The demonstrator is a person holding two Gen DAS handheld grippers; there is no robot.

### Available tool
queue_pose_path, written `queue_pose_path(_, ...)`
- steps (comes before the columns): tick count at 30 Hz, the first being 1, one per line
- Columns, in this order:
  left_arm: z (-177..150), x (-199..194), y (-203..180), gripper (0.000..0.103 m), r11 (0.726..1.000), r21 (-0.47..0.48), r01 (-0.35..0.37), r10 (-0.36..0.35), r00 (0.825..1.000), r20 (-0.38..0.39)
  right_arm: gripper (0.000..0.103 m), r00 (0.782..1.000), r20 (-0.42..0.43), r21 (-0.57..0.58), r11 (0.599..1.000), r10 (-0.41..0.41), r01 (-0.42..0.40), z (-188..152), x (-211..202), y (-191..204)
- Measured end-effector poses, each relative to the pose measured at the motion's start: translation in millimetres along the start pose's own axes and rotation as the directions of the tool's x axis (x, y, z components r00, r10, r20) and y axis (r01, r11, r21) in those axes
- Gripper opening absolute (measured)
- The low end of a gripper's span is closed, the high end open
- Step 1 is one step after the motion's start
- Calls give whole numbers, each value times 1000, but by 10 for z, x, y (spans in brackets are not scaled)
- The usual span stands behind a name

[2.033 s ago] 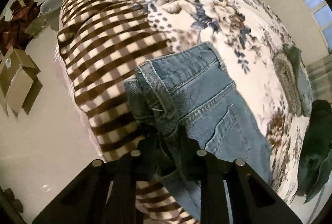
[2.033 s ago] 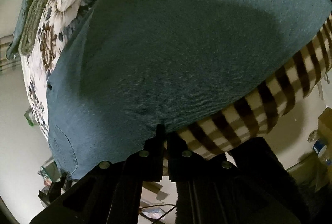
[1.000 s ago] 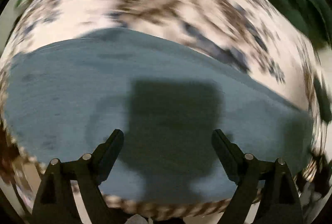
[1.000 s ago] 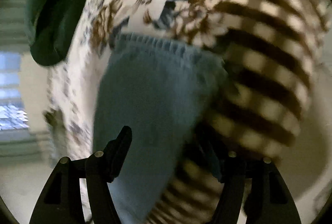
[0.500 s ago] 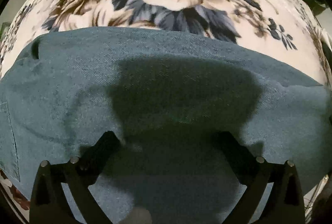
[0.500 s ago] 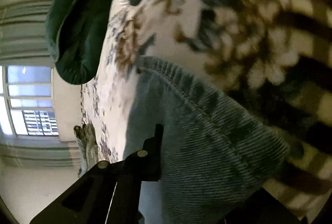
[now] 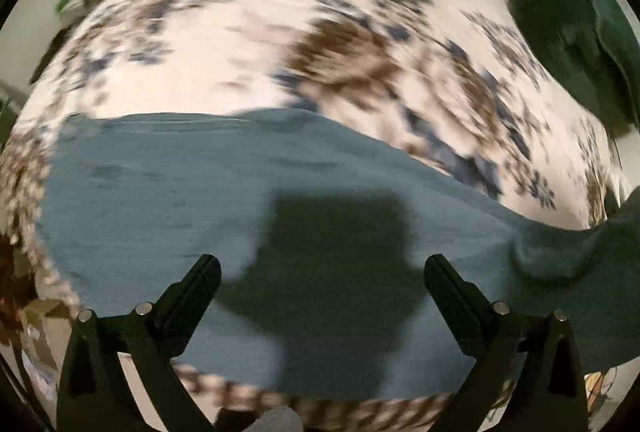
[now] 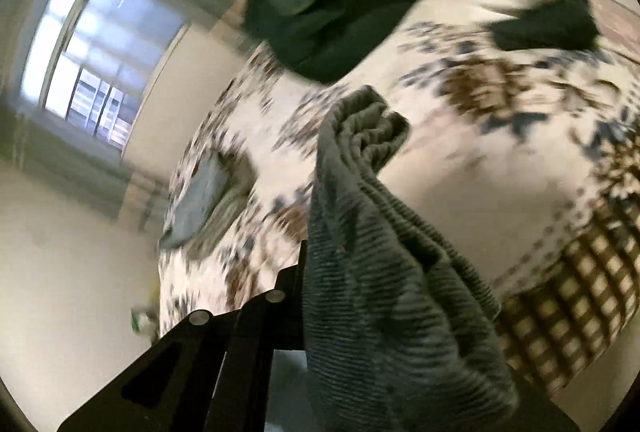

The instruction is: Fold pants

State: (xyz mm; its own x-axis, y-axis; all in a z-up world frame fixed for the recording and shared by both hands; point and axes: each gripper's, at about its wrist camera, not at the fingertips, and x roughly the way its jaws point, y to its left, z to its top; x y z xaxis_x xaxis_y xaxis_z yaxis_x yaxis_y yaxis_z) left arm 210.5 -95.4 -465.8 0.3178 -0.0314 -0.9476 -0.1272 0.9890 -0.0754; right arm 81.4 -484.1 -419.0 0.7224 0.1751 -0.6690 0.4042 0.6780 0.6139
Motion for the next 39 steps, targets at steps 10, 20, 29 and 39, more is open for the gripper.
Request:
queue_pose_path(10,-403,-156,1739,103,970,-198,-141,137,990,-35,6,949,-261,-427,903,-177,51,-1935,1687,1445)
queue_pose_path(20,-858,-65,2780,103,891,-400,-216,178,975,-130,55,800,-592,-324,938,-101,-121,-2854,2035,1913)
queue_pose_path(29,-768,-13,3043,103,839,-509,-192,161,981,-106,66,775,-540,-282,938,-329,202,-2354,2247,1682)
queue_pose_path(39,-643,151,3233,103,766,-632,-118,109,993,-53,12,658,-493,-535,795,-569,287,-2765,2767,1922)
